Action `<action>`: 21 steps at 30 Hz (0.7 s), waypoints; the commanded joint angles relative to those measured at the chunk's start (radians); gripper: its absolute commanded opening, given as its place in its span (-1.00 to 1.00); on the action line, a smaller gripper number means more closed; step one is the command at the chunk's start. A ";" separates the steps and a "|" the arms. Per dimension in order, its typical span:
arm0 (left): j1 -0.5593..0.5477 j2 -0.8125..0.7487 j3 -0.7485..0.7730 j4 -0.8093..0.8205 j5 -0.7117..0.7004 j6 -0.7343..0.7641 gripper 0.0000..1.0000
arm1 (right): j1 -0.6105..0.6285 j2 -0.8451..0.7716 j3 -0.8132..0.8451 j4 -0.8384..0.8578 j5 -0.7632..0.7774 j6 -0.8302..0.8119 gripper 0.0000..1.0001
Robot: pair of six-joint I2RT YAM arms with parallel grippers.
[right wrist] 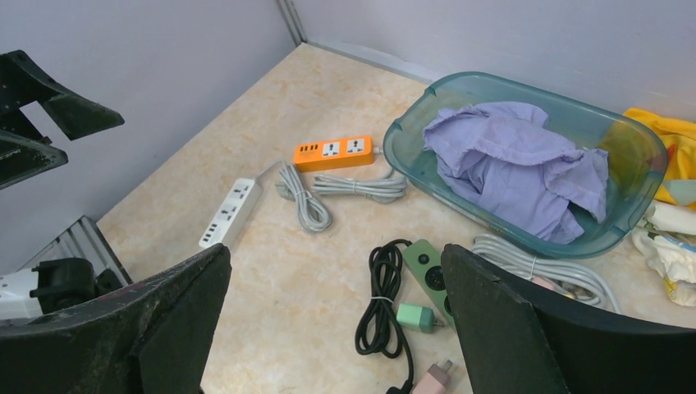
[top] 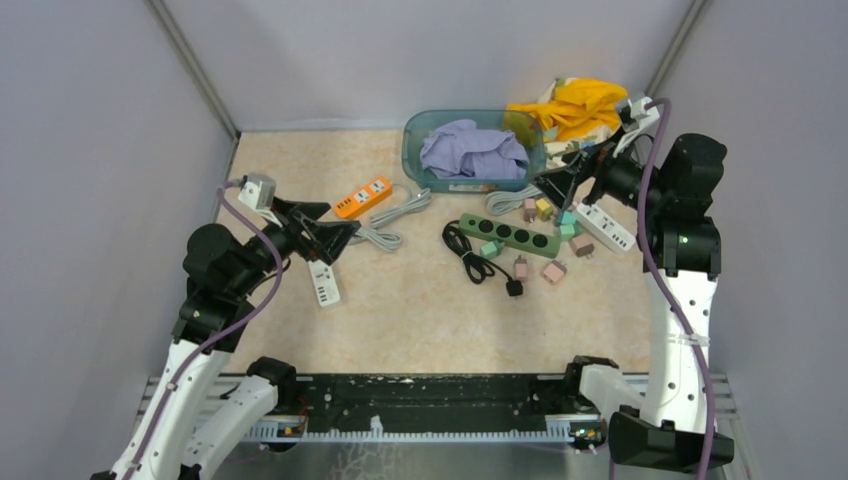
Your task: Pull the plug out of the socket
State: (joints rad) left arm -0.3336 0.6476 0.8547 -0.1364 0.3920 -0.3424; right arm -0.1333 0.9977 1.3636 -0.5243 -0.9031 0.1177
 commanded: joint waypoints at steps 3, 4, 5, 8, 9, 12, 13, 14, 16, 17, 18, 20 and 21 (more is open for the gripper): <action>0.005 -0.001 0.013 0.001 -0.008 0.020 1.00 | -0.006 0.002 0.057 0.026 0.014 0.002 0.98; 0.005 -0.002 0.011 0.001 -0.008 0.019 1.00 | -0.006 0.001 0.055 0.026 0.013 0.000 0.98; 0.005 -0.003 0.009 0.000 -0.009 0.021 1.00 | -0.006 0.001 0.055 0.026 0.013 -0.002 0.98; 0.005 -0.003 0.010 -0.005 -0.010 0.025 1.00 | -0.006 0.000 0.055 0.026 0.018 -0.006 0.98; 0.006 -0.003 0.010 -0.006 -0.011 0.026 1.00 | -0.006 0.000 0.054 0.025 0.019 -0.007 0.98; 0.006 -0.002 0.014 -0.008 -0.013 0.028 1.00 | -0.006 -0.001 0.060 0.024 0.018 -0.015 0.98; 0.005 -0.002 0.016 -0.010 -0.014 0.029 1.00 | -0.006 -0.001 0.061 0.023 0.015 -0.018 0.98; 0.005 -0.002 0.017 -0.010 -0.015 0.030 1.00 | -0.006 -0.002 0.063 0.023 0.014 -0.020 0.98; 0.005 -0.002 0.021 -0.014 -0.016 0.032 1.00 | -0.006 -0.001 0.066 0.023 0.015 -0.022 0.98; 0.005 -0.002 0.021 -0.016 -0.016 0.033 1.00 | -0.006 -0.001 0.067 0.024 0.017 -0.024 0.98; 0.005 -0.003 0.022 -0.018 -0.017 0.034 1.00 | -0.006 -0.002 0.067 0.022 0.022 -0.024 0.98; 0.005 -0.003 0.023 -0.022 -0.019 0.036 1.00 | -0.006 -0.003 0.066 0.023 0.031 -0.028 0.98; 0.005 -0.005 0.024 -0.023 -0.019 0.037 1.00 | -0.006 -0.004 0.066 0.021 0.034 -0.032 0.98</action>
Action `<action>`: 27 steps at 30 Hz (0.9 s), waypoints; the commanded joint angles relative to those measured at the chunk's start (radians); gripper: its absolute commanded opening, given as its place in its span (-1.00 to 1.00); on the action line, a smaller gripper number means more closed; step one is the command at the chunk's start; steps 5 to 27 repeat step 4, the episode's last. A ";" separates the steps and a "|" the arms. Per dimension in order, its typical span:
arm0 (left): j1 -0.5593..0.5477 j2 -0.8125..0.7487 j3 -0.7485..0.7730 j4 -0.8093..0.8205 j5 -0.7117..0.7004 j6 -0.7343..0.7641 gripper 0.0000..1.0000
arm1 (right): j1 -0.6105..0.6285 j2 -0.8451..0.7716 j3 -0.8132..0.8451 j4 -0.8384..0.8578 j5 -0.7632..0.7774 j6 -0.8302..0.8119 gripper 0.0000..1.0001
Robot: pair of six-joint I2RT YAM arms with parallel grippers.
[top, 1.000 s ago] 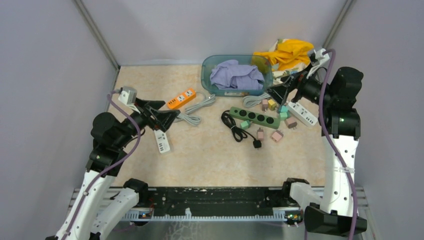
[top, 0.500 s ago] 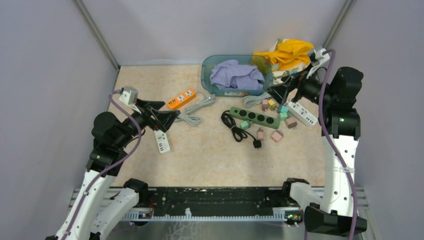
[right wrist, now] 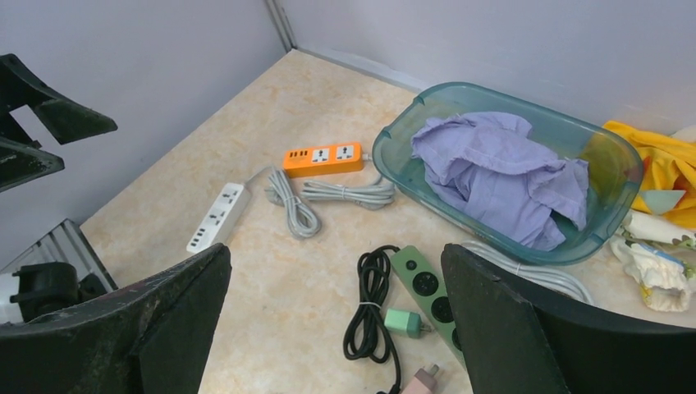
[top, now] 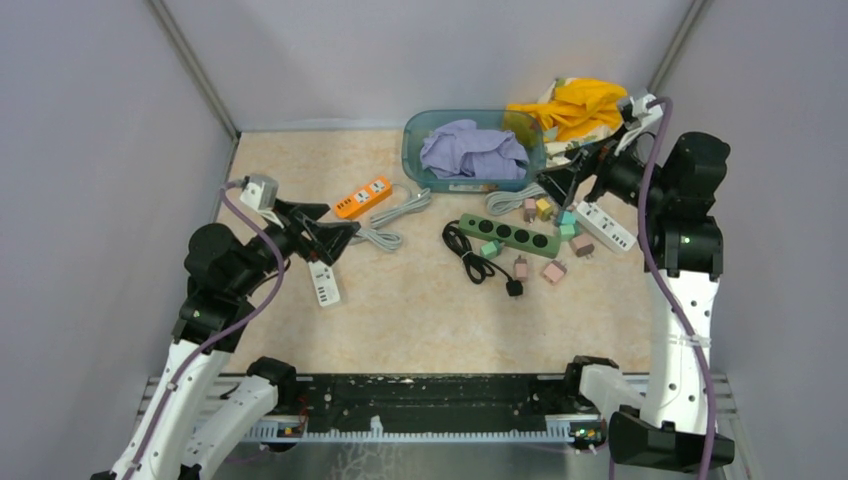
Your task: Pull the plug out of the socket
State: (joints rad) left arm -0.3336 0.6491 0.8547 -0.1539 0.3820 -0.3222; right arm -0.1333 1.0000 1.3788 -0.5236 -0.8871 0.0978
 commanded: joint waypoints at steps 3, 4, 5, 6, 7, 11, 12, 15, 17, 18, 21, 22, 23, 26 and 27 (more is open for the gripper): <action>0.005 -0.006 0.019 -0.006 -0.009 0.016 1.00 | -0.006 -0.009 0.037 0.024 0.036 -0.016 0.98; 0.006 -0.006 0.016 -0.006 -0.009 0.017 1.00 | -0.006 -0.010 0.032 0.027 0.037 -0.019 0.98; 0.006 -0.006 0.016 -0.006 -0.009 0.017 1.00 | -0.006 -0.010 0.032 0.027 0.037 -0.019 0.98; 0.006 -0.006 0.016 -0.006 -0.009 0.017 1.00 | -0.006 -0.010 0.032 0.027 0.037 -0.019 0.98; 0.006 -0.006 0.016 -0.006 -0.009 0.017 1.00 | -0.006 -0.010 0.032 0.027 0.037 -0.019 0.98; 0.006 -0.006 0.016 -0.006 -0.009 0.017 1.00 | -0.006 -0.010 0.032 0.027 0.037 -0.019 0.98; 0.006 -0.006 0.016 -0.006 -0.009 0.017 1.00 | -0.006 -0.010 0.032 0.027 0.037 -0.019 0.98; 0.006 -0.006 0.016 -0.006 -0.009 0.017 1.00 | -0.006 -0.010 0.032 0.027 0.037 -0.019 0.98; 0.006 -0.006 0.016 -0.006 -0.009 0.017 1.00 | -0.006 -0.010 0.032 0.027 0.037 -0.019 0.98; 0.006 -0.006 0.016 -0.006 -0.009 0.017 1.00 | -0.006 -0.010 0.032 0.027 0.037 -0.019 0.98; 0.006 -0.006 0.016 -0.006 -0.009 0.017 1.00 | -0.006 -0.010 0.032 0.027 0.037 -0.019 0.98; 0.006 -0.006 0.016 -0.006 -0.009 0.017 1.00 | -0.006 -0.010 0.032 0.027 0.037 -0.019 0.98; 0.006 -0.006 0.016 -0.006 -0.009 0.017 1.00 | -0.006 -0.010 0.032 0.027 0.037 -0.019 0.98; 0.006 -0.006 0.016 -0.006 -0.009 0.017 1.00 | -0.006 -0.010 0.032 0.027 0.037 -0.019 0.98; 0.006 -0.006 0.016 -0.006 -0.009 0.017 1.00 | -0.006 -0.010 0.032 0.027 0.037 -0.019 0.98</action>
